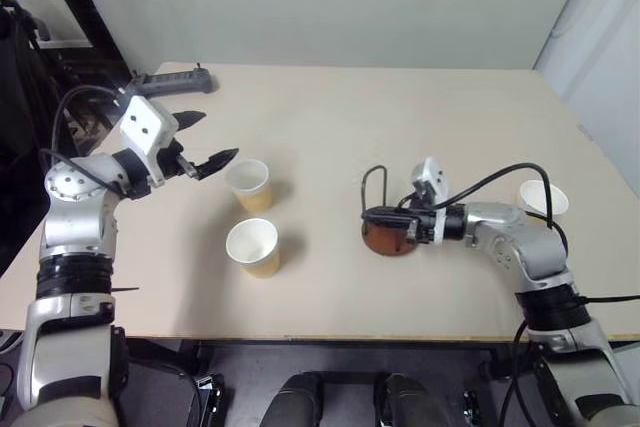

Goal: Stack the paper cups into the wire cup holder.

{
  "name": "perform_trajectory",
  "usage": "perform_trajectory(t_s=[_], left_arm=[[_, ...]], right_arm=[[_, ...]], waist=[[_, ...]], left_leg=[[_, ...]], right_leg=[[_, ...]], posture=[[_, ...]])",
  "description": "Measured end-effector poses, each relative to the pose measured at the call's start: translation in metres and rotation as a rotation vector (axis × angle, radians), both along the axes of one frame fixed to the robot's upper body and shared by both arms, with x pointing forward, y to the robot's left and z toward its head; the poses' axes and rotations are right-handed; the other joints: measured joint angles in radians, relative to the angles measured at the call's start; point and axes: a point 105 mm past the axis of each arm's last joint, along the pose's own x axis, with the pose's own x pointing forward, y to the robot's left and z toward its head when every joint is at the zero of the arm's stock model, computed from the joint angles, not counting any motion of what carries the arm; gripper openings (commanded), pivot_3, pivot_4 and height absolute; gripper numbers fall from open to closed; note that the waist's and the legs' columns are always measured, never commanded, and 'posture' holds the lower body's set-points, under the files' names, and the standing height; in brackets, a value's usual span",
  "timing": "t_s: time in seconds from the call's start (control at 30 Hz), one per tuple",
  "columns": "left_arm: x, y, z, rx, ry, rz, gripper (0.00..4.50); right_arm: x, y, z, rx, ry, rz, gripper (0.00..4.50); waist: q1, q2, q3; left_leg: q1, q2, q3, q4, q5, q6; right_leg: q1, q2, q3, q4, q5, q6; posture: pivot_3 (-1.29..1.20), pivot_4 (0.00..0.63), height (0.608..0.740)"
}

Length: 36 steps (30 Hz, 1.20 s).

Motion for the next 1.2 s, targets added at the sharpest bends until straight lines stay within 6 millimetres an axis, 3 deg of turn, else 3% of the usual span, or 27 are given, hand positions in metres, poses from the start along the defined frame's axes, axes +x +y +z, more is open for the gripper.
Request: perform_trajectory(t_s=[0.47, 0.63, 0.83, 1.2], left_arm=[[0.0, -0.001, -0.001, 0.005, 0.005, -0.008, 4.5], [0.0, -0.002, 0.001, 0.009, 0.002, -0.012, 4.5], [0.001, -0.005, 0.001, 0.016, 0.003, -0.02, 4.5], [0.0, -0.006, 0.001, 0.021, 0.007, -0.031, 4.5]], right_arm=[[-0.013, 0.015, -0.004, 0.005, 0.035, 0.106, 0.02], [-0.009, 0.018, -0.006, -0.025, 0.024, 0.134, 0.02], [-0.001, 0.017, -0.025, -0.103, 0.021, 0.145, 0.02], [0.011, 0.018, -0.022, -0.119, 0.007, 0.138, 0.02]], waist=[[0.0, -0.001, 0.0], [-0.003, -0.003, -0.001], [-0.006, -0.003, -0.002], [-0.006, -0.004, -0.002]], left_leg=[[0.0, 0.0, 0.0, 0.0, 0.0, 0.0], [0.001, 0.0, 0.0, 0.0, 0.001, -0.001], [0.001, 0.0, 0.0, 0.0, 0.001, -0.001], [0.0, 0.0, 0.0, -0.001, 0.001, -0.001]], right_leg=[[0.0, 0.0, 0.0, 0.0, 0.0, -0.001], [0.0, 0.0, 0.0, 0.001, 0.001, -0.002], [0.0, 0.0, 0.0, 0.001, 0.002, -0.003], [-0.001, 0.0, 0.0, 0.0, 0.001, -0.004]], posture=[[0.0, 0.15, 0.74], [0.0, 0.15, 0.74], [0.0, 0.15, 0.74], [0.0, 0.15, 0.74]])
